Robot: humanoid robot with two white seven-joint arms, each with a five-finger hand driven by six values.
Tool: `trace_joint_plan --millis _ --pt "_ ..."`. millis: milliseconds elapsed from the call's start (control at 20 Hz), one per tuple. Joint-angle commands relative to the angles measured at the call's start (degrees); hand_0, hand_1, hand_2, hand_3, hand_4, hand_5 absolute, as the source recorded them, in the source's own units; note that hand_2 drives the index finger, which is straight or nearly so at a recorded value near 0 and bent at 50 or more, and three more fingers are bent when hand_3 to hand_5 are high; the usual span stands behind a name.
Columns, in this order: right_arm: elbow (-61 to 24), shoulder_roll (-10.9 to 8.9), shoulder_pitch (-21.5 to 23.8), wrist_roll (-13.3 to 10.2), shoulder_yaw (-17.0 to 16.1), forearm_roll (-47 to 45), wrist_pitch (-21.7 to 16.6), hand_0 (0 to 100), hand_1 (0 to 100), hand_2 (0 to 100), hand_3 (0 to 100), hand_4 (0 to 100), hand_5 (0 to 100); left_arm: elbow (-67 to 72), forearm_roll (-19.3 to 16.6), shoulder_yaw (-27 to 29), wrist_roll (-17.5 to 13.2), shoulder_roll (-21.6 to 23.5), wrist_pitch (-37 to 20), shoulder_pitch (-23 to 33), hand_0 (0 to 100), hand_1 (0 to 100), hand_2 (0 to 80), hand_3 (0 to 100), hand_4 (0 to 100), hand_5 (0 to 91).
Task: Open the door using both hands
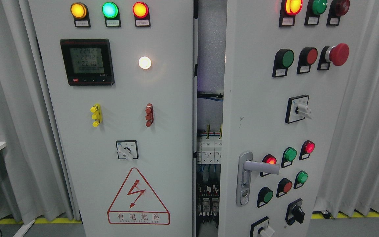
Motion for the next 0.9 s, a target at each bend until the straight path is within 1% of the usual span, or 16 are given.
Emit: trace_joint_plan --millis 0,300,451,551,601,651,701,751,801,851 --pt "0.00 -0.44 0.00 -0.41 0.02 -0.07 0.00 22 0 0 0 0 0 -0.47 -0.22 -0.15 -0.24 0.01 -0.08 0.14 29 0 2.7 3 3 0.0" --pt "0.00 -0.44 0.00 -0.32 0.02 0.02 0.00 22 0 0 0 0 0 -0.73 -0.22 -0.15 -0.24 -0.17 -0.08 0.23 29 0 2.8 3 3 0.0" --pt "0.00 -0.44 0.00 -0.41 -0.06 0.02 0.00 22 0 0 0 0 0 -2.05 0.92 0.29 -0.24 0.01 -0.25 0.41 29 0 2.8 3 3 0.0" --pt "0.00 -0.44 0.00 -0.41 0.02 0.02 0.00 22 0 0 0 0 0 -9.22 2.67 0.29 -0.33 0.45 -1.13 2.06 29 0 2.7 3 3 0.0" --pt "0.00 -0.44 0.00 -0.32 0.02 -0.07 0.00 22 0 0 0 0 0 -15.27 2.94 -0.06 -0.85 1.49 -1.66 4.60 29 0 2.7 3 3 0.0" --pt "0.00 -0.44 0.00 -0.41 0.02 0.02 0.00 22 0 0 0 0 0 -21.77 2.94 -0.32 -2.77 2.81 -1.75 6.54 29 0 2.7 3 3 0.0" --pt "0.00 -0.44 0.00 -0.32 -0.06 0.02 0.00 22 0 0 0 0 0 -26.09 3.03 -0.50 -5.84 3.34 -1.66 7.51 29 0 2.7 3 3 0.0" --pt "0.00 -0.44 0.00 -0.41 0.02 0.02 0.00 22 0 0 0 0 0 -29.53 3.12 -0.50 -10.74 3.61 -1.66 7.96 29 0 2.7 3 3 0.0" --pt "0.00 -0.44 0.00 -0.32 0.02 0.02 0.00 22 0 0 0 0 0 -32.18 3.20 -0.50 -16.79 3.70 -1.66 8.40 29 0 2.7 3 3 0.0" --pt "0.00 -0.44 0.00 -0.41 0.02 0.02 0.00 22 0 0 0 0 0 -34.20 3.47 -0.41 -22.16 3.96 -1.66 8.58 29 0 2.7 3 3 0.0"
